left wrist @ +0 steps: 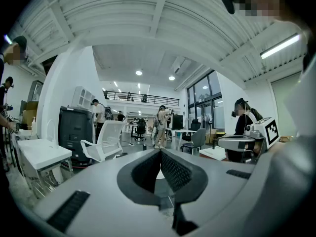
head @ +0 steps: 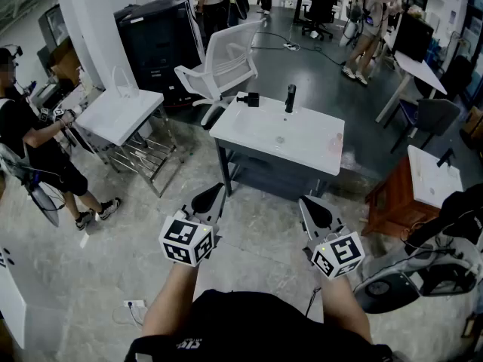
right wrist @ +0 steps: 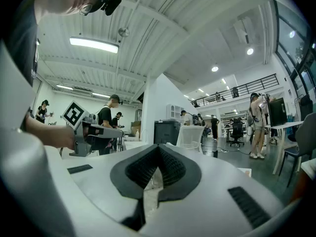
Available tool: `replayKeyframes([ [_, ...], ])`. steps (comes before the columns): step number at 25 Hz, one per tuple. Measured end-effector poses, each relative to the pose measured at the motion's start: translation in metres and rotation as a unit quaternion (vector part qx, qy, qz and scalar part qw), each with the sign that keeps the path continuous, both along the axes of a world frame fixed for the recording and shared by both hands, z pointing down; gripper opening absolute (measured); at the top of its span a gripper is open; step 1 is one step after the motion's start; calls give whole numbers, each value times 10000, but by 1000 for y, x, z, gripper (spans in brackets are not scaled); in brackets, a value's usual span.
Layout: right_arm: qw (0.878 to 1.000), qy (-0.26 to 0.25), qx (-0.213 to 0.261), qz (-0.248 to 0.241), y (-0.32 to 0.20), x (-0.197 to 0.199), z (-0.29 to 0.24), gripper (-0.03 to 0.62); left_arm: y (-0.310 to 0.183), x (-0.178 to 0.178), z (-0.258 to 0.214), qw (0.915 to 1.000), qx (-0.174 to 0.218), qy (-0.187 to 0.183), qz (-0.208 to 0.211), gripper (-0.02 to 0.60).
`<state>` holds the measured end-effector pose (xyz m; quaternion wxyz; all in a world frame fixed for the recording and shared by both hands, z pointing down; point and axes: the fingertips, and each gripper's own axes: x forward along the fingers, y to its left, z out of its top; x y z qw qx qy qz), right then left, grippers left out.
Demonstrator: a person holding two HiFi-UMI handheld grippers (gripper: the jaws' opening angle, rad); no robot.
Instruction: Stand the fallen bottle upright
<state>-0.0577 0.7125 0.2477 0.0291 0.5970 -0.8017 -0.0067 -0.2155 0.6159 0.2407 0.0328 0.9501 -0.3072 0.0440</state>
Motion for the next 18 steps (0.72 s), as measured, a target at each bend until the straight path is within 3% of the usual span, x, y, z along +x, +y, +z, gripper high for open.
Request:
replayKeyframes([
  [12, 9995, 88, -259, 137, 21, 17, 15, 11, 13, 11, 3, 10000, 44, -19, -13, 13],
  [18, 9985, 504, -219, 4, 11, 13, 22, 14, -7, 16, 17, 9999, -90, -46, 33, 13],
])
